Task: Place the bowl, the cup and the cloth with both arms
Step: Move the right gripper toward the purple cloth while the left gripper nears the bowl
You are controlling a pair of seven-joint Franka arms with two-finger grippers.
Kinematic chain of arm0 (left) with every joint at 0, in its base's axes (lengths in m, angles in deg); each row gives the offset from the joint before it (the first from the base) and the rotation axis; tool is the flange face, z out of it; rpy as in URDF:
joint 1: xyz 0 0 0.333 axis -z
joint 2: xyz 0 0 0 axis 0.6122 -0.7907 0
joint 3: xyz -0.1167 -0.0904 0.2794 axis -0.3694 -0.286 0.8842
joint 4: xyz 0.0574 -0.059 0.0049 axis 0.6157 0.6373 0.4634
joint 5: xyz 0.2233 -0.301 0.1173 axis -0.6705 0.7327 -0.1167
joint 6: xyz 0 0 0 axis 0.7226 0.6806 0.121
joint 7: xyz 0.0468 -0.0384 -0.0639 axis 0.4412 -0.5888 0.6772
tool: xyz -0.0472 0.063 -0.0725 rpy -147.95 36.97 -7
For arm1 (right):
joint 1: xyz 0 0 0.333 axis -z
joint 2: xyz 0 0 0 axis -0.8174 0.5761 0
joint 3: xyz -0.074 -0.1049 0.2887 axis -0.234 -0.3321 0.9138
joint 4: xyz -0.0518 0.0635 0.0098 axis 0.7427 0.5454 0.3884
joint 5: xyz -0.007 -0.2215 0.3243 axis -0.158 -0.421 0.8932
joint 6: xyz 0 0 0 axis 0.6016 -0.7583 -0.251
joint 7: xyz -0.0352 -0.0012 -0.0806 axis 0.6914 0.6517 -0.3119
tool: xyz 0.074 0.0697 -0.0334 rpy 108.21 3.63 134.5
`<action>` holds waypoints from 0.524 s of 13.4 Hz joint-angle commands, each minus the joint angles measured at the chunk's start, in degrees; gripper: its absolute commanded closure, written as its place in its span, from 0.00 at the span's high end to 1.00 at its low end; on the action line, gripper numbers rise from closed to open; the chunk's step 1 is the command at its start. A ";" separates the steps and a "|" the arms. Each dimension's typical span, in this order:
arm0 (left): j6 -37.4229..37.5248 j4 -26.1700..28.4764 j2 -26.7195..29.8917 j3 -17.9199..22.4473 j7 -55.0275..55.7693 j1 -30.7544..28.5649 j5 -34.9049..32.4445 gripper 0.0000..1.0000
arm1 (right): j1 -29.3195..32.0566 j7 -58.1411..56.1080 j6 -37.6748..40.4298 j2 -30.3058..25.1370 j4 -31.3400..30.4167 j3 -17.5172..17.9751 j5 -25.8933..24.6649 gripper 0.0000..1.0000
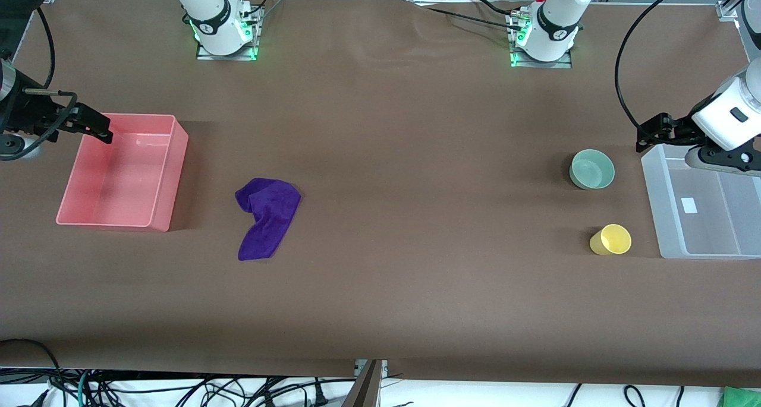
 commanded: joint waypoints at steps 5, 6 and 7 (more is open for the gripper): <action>1.39 -1.27 0.07 -0.16 0.11 -0.02 0.08 1.00 | 0.17 0.68 1.38 0.79 1.98 0.10 0.82 1.00; 1.39 -1.27 0.07 -0.25 0.11 0.07 0.08 1.00 | 0.26 0.68 1.38 0.87 1.98 0.10 0.91 1.00; 1.39 -1.27 0.07 -0.25 0.11 0.16 -0.01 1.00 | 0.26 0.68 1.38 0.79 1.98 0.10 0.91 1.00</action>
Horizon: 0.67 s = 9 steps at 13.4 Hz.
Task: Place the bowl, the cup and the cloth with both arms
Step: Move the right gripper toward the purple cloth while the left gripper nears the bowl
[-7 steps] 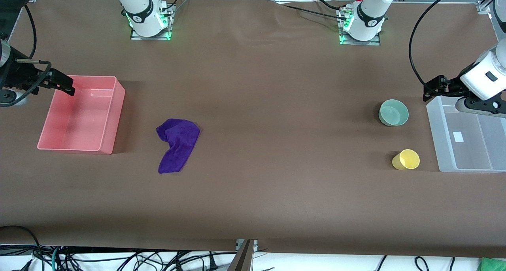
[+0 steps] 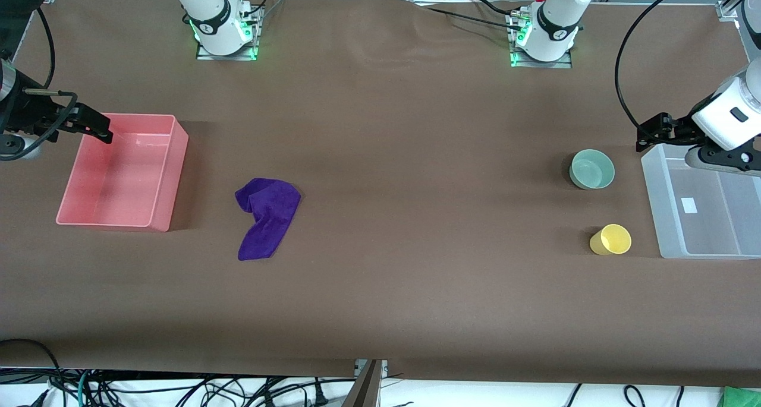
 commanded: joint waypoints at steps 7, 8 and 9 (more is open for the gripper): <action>0.94 -1.91 -3.53 -0.41 -0.82 1.31 -0.01 1.00 | 0.17 1.03 1.38 1.74 1.81 0.10 0.73 1.00; 1.21 -1.47 -4.06 -0.41 -0.73 1.31 -0.01 1.00 | 0.17 1.12 1.38 2.18 1.63 0.10 0.82 1.00; 1.73 -1.29 -6.58 -0.24 -0.82 1.04 -0.18 1.00 | 0.17 1.21 0.77 3.23 1.45 0.27 0.91 1.00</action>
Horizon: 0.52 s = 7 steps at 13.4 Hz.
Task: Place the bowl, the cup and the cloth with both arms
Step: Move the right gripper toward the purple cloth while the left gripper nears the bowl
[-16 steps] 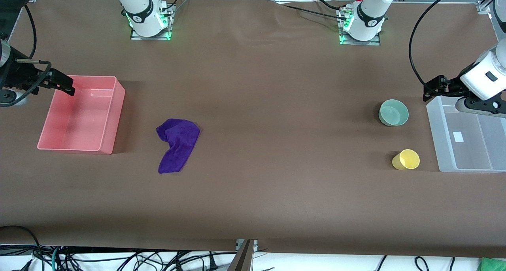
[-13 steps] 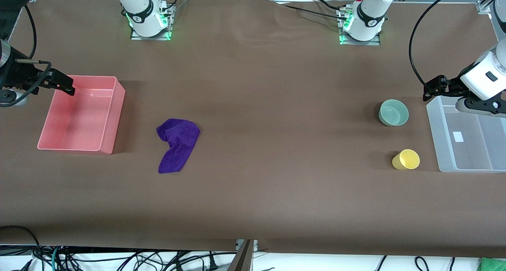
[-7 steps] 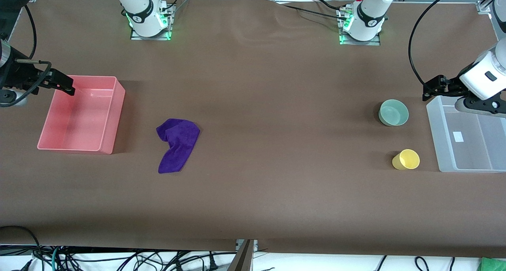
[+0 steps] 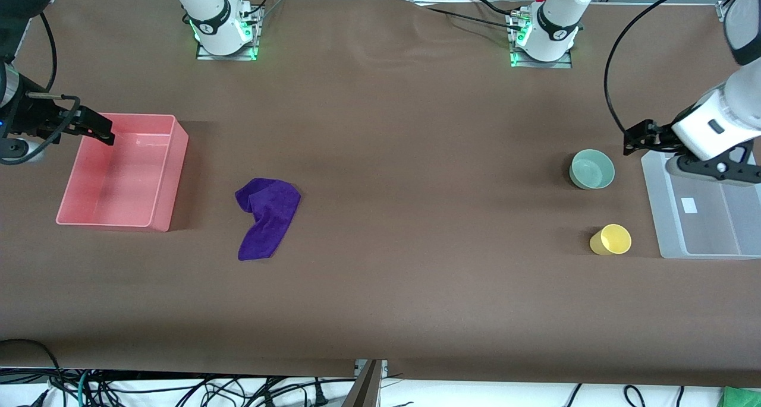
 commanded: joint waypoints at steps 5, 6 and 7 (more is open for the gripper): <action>1.52 4.96 -8.03 0.54 -12.48 -5.67 -1.94 1.00 | 0.00 1.00 -1.04 6.31 0.23 0.62 -0.41 1.00; -1.72 8.38 -7.33 0.54 -14.51 -5.86 -4.22 1.00 | -0.18 1.18 -3.31 6.48 -2.56 0.88 0.28 1.00; -6.11 12.50 -6.45 0.54 -16.01 -6.99 -5.72 1.00 | -0.35 2.40 -7.33 6.49 -6.59 2.54 1.07 1.00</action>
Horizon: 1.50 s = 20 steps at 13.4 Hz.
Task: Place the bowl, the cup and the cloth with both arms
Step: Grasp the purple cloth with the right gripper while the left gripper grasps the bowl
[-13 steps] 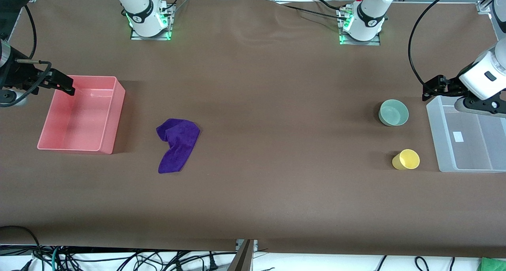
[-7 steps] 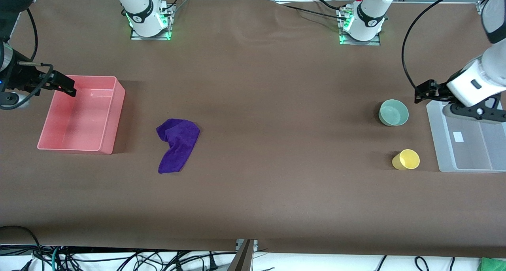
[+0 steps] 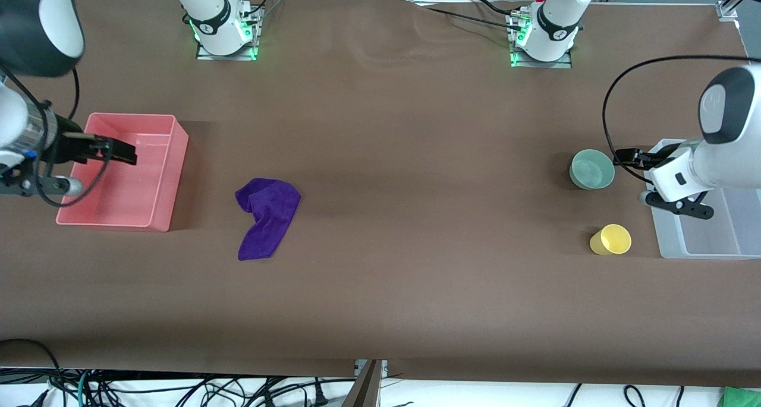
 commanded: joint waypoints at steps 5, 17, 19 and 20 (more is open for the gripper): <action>-28.46 27.92 7.01 -0.62 -10.05 -6.21 -3.00 1.00 | -0.16 8.84 -20.40 0.80 -19.12 6.40 0.80 1.00; -48.64 33.67 -2.48 -0.71 -12.25 -9.03 -3.00 0.00 | -7.81 16.94 -53.90 15.83 -31.19 7.11 -0.08 1.00; -48.55 33.23 -2.22 -0.80 -12.16 -9.03 -3.00 0.00 | -8.16 16.95 -55.84 17.06 -31.19 7.11 -0.08 0.86; -46.90 32.10 -1.69 -0.80 -12.07 -9.03 -3.00 0.00 | -8.25 16.86 -55.93 17.15 -31.19 7.11 -0.08 0.37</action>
